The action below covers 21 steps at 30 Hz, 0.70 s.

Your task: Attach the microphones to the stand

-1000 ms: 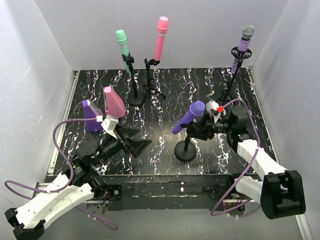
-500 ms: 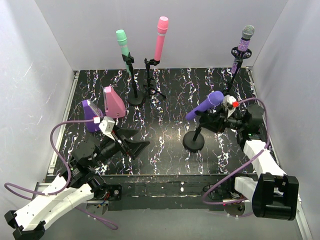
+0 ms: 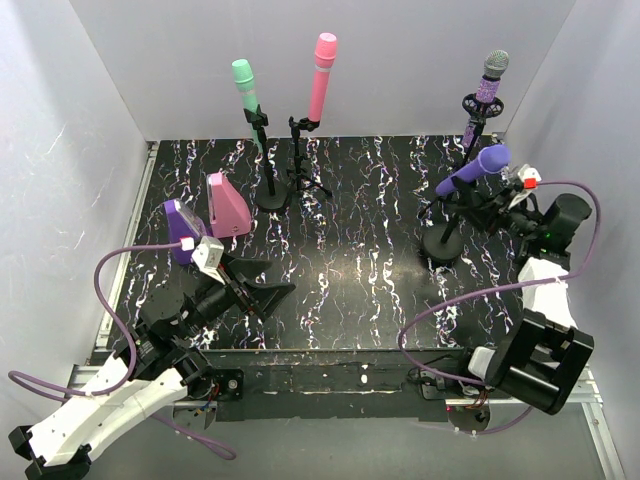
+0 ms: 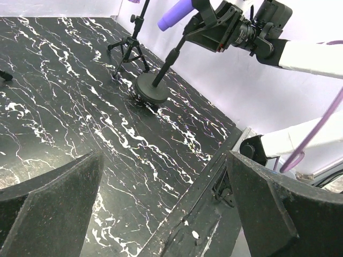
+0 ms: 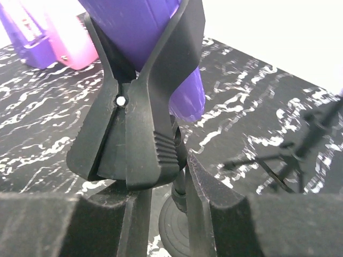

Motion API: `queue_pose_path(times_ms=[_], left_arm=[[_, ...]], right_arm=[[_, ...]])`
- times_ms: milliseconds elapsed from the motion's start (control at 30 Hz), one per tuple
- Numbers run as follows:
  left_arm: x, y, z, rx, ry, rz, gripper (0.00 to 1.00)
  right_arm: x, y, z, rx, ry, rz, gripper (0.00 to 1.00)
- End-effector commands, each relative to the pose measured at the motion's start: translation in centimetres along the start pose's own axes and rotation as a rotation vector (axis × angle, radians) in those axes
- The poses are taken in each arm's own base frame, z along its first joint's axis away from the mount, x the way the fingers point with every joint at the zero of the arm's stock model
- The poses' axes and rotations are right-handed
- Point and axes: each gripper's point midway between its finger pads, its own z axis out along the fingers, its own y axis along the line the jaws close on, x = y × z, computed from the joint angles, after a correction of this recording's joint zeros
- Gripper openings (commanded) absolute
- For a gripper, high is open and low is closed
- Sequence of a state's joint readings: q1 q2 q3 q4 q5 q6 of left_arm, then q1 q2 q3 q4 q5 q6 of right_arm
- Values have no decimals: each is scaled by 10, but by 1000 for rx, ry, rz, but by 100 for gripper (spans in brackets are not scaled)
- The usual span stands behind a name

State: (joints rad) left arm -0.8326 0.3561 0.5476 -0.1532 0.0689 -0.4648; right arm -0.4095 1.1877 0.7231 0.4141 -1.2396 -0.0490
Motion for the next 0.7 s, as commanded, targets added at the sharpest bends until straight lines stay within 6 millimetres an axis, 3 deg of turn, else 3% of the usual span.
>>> queue_pose_path(times_ms=[0, 200, 400, 467, 600, 667], left_arm=[[-1, 4, 0, -17, -2, 24, 98], [0, 5, 1, -18, 0, 38, 98], [0, 6, 1, -19, -1, 49, 98], [1, 6, 0, -21, 2, 52, 98], [0, 6, -2, -24, 6, 58, 98], [-1, 6, -3, -26, 3, 59, 98]], right_arm=[[-23, -36, -22, 95, -16, -131, 15], [-13, -70, -49, 185, -6, -106, 15], [0, -77, -57, 203, 11, -76, 20], [4, -77, -58, 204, 23, -64, 25], [12, -79, -64, 234, 45, -45, 53], [15, -79, -68, 252, 50, -32, 62]])
